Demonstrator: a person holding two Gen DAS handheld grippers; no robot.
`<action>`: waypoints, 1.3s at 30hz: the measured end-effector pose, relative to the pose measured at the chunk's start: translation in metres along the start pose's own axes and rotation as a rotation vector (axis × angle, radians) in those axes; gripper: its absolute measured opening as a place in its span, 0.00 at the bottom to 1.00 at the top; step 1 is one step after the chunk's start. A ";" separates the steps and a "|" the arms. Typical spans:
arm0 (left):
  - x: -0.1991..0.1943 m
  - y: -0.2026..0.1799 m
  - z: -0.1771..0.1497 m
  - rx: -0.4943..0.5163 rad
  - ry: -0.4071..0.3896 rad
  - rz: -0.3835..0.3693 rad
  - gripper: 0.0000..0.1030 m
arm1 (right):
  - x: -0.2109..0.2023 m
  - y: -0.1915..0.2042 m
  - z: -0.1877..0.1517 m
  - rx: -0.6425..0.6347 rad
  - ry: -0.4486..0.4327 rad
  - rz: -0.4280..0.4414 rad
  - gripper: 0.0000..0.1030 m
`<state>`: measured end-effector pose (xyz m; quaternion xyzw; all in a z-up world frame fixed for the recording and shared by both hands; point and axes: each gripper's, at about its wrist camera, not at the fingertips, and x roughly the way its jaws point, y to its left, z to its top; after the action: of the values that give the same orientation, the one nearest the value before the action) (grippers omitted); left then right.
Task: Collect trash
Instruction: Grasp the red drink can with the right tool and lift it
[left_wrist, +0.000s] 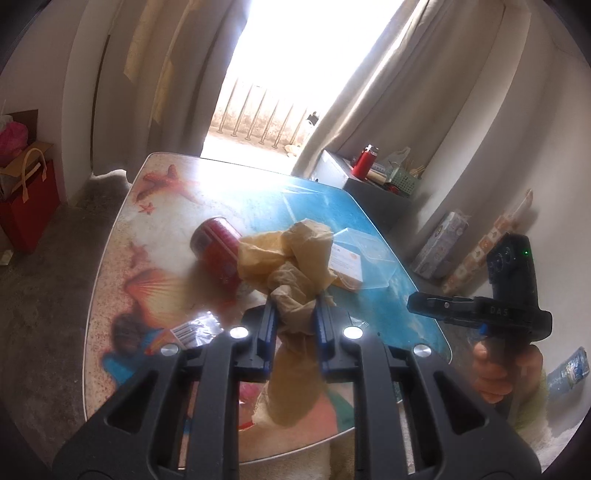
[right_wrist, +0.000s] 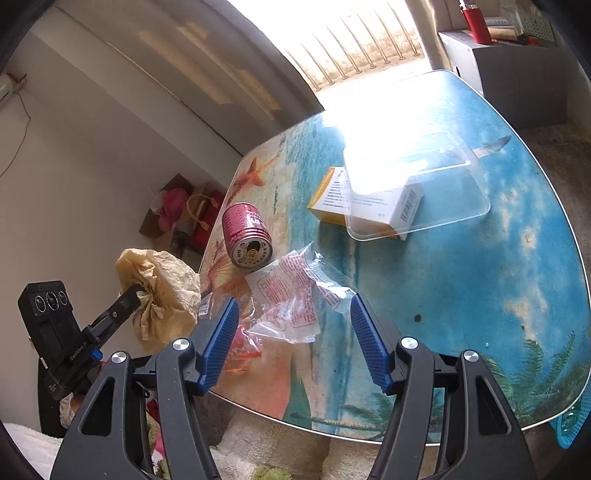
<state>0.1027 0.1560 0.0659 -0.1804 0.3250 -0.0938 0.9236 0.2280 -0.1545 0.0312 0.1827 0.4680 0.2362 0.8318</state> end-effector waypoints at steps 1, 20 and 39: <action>-0.003 0.008 0.002 -0.011 -0.007 0.011 0.16 | 0.008 0.010 0.007 -0.025 0.004 0.002 0.66; -0.014 0.086 0.006 -0.168 -0.015 0.099 0.16 | 0.198 0.123 0.082 -0.508 0.313 -0.234 0.72; -0.013 0.090 0.004 -0.181 -0.010 0.109 0.16 | 0.196 0.117 0.084 -0.483 0.247 -0.259 0.61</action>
<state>0.1004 0.2431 0.0404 -0.2458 0.3369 -0.0129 0.9088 0.3628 0.0455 -0.0017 -0.1120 0.5154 0.2530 0.8111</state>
